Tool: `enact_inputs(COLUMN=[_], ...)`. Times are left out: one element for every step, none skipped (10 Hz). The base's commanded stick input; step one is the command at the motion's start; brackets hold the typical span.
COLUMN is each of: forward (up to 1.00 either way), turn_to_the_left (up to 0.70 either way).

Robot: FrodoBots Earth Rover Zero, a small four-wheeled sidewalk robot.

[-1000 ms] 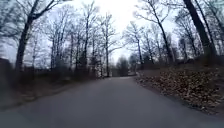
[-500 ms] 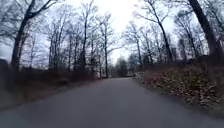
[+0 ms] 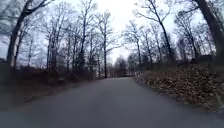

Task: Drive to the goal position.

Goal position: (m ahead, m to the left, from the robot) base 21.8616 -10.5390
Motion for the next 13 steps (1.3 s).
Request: enact_inputs(forward=[1.00,1.00,1.00,1.00,1.00,1.00,1.00,1.00,1.00,1.00,1.00,1.00,1.00], turn_to_the_left=[-0.14,0.00,0.00,0.00,-0.01,-0.11,-0.31,-0.15,0.00,0.00,0.00,0.00,0.00])
